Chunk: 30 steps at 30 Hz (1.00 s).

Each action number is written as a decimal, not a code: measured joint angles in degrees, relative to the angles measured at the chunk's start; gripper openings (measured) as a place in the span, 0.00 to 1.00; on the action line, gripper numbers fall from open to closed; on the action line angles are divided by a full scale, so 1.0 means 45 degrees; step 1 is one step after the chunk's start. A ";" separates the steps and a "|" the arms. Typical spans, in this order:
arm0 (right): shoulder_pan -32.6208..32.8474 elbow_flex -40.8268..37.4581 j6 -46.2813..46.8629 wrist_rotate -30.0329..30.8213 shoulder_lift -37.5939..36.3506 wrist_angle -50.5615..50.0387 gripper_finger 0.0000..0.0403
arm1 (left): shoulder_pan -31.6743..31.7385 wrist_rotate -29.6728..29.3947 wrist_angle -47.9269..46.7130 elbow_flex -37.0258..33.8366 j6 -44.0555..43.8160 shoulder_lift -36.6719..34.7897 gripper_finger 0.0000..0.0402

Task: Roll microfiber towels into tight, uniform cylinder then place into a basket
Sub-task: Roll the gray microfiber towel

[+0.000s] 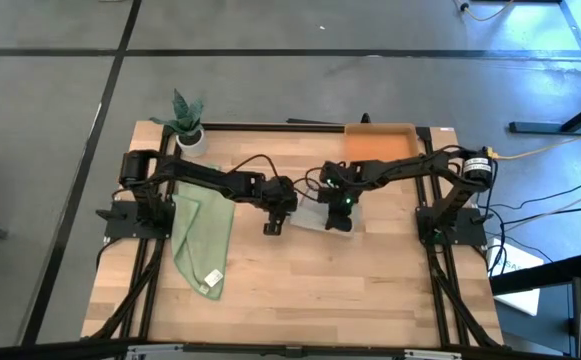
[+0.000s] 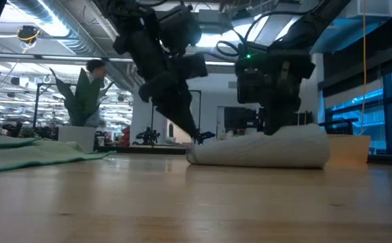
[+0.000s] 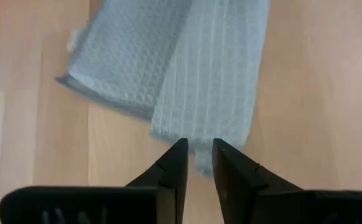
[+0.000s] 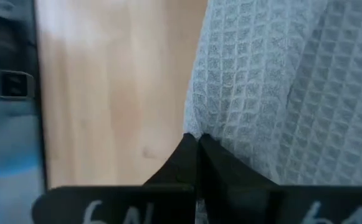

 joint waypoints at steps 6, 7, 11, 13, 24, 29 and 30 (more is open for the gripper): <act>-0.0526 0.0011 0.1311 -0.0634 0.0006 0.0025 0.02 | -0.0212 0.0151 0.0152 0.0006 0.0313 -0.0241 0.17; -0.0619 0.0015 0.1481 -0.0670 0.0022 0.0037 0.02 | -0.0301 0.0154 0.0150 0.0008 0.0554 -0.0233 0.17; -0.1084 -0.0132 0.2054 -0.1395 0.0039 0.0266 0.02 | -0.0701 0.0215 0.0211 0.0010 0.1129 -0.0168 0.17; -0.1264 -0.0238 0.2220 -0.1754 0.0039 0.0297 0.01 | -0.0863 0.0224 0.0327 0.0015 0.1310 -0.0168 0.17; -0.1402 -0.1959 0.4027 -0.2415 0.0039 0.1581 0.02 | -0.1059 0.0224 0.0657 0.0030 0.1332 -0.0168 0.17; -0.1407 -0.2006 0.4230 -0.2000 0.0039 0.2016 0.02 | -0.1191 0.0224 0.1088 0.0033 0.1752 0.0086 0.17; -0.1407 -0.2006 0.4358 -0.2011 0.0039 0.2110 0.02 | -0.1203 0.0222 0.1276 0.0025 0.1930 0.0153 0.17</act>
